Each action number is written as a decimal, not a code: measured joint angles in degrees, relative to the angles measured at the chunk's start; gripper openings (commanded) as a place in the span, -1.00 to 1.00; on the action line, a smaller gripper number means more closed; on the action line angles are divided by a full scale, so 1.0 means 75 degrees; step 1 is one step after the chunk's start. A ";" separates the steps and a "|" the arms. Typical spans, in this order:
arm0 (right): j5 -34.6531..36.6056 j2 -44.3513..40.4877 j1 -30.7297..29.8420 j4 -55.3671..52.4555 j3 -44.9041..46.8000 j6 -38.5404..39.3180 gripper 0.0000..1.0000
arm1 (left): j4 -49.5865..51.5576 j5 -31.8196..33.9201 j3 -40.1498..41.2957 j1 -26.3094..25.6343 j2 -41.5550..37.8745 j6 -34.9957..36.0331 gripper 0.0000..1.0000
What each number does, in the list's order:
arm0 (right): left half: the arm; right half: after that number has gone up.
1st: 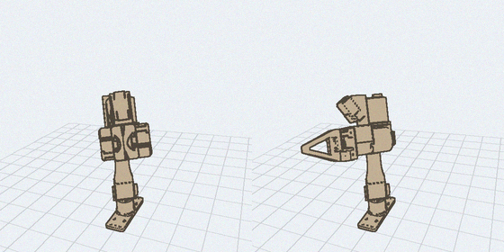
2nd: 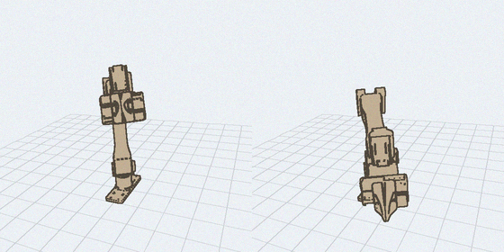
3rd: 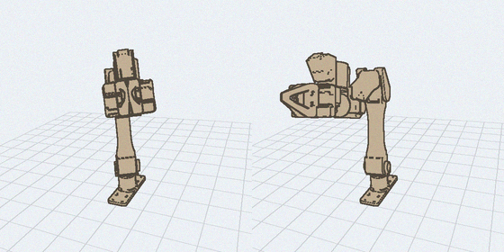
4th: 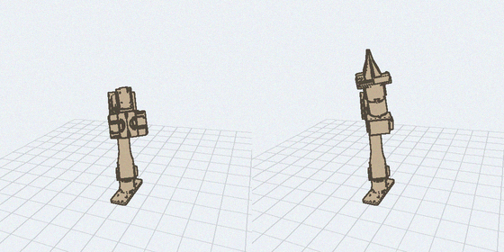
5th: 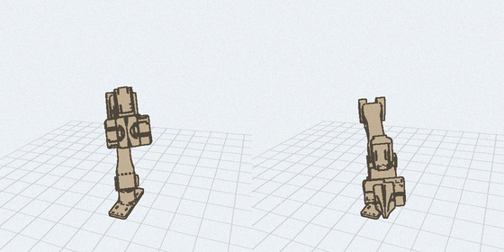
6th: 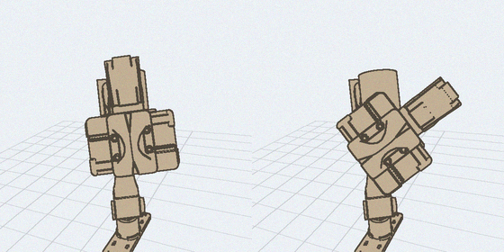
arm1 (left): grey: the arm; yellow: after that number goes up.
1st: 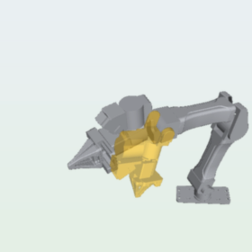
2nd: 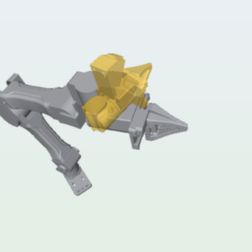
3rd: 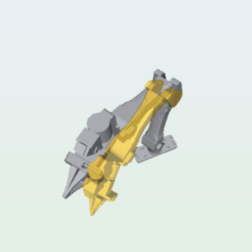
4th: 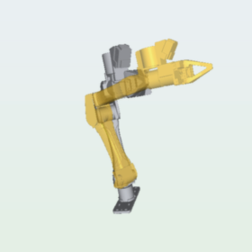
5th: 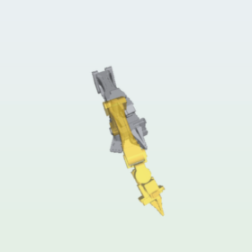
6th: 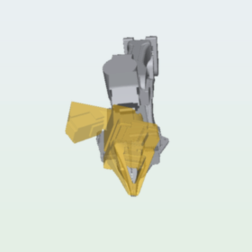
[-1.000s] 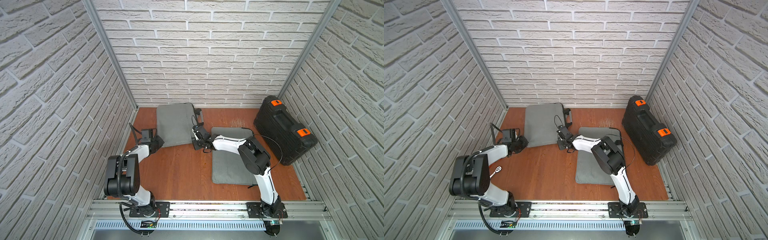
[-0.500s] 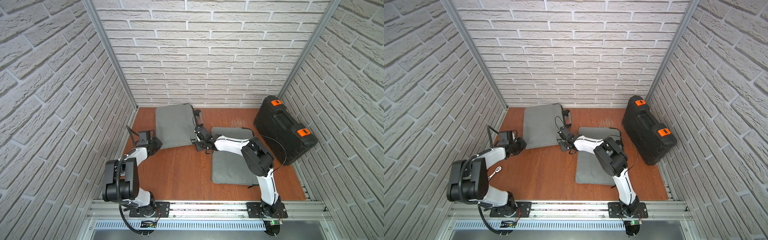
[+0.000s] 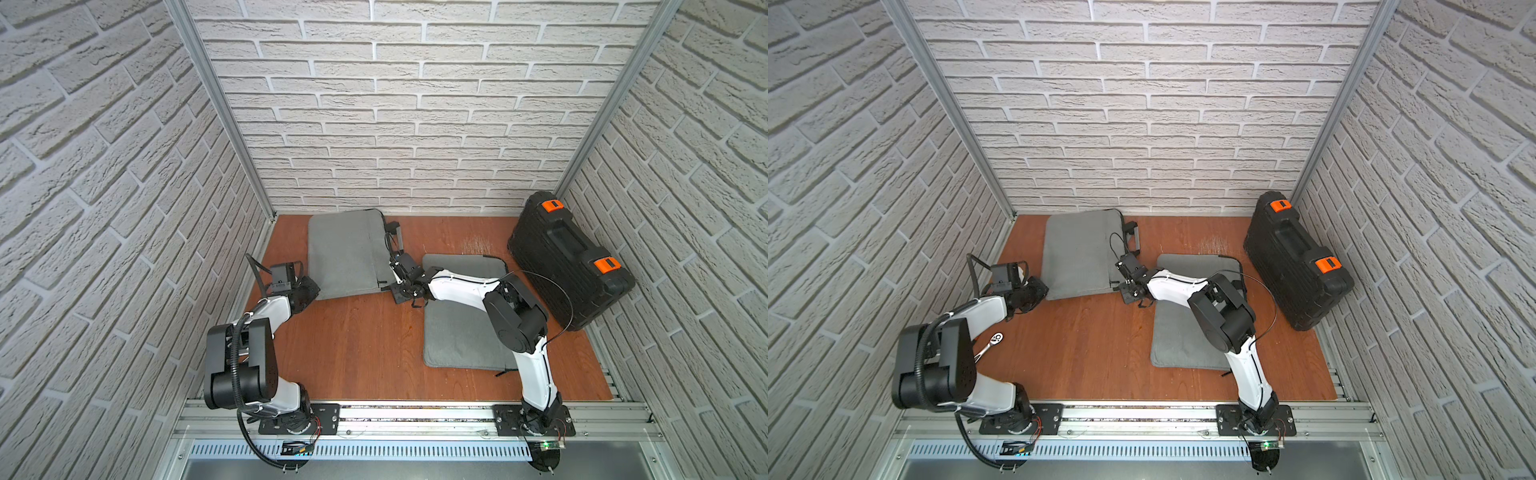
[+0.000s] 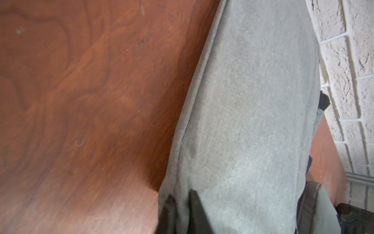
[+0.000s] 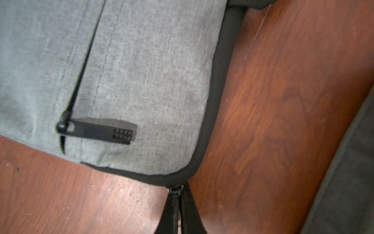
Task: Open the zippered laptop bag and take out the laptop
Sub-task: Adjust the zippered laptop bag at the center of the board.
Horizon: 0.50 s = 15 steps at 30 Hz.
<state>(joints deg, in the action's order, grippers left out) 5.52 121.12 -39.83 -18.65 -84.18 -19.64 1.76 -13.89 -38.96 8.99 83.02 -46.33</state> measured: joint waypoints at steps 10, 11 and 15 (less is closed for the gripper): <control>-0.0344 -0.0181 0.0026 -0.0038 0.0245 -0.0455 -0.89 | 0.0455 0.0289 0.0012 -0.0050 -0.1402 -0.0003 0.97; -0.0367 -0.0245 0.0015 -0.0035 0.0315 -0.0516 -0.89 | 0.0600 0.0425 0.0012 -0.0198 -0.1562 -0.0009 0.97; -0.0388 -0.0545 -0.0096 -0.0082 0.0627 -0.0717 -0.89 | 0.1043 0.0970 0.0041 -0.1204 -0.1976 -0.0119 0.97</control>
<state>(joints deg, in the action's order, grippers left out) 2.61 117.03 -40.56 -19.27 -79.48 -25.02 9.58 -6.61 -38.65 -0.03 68.20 -47.22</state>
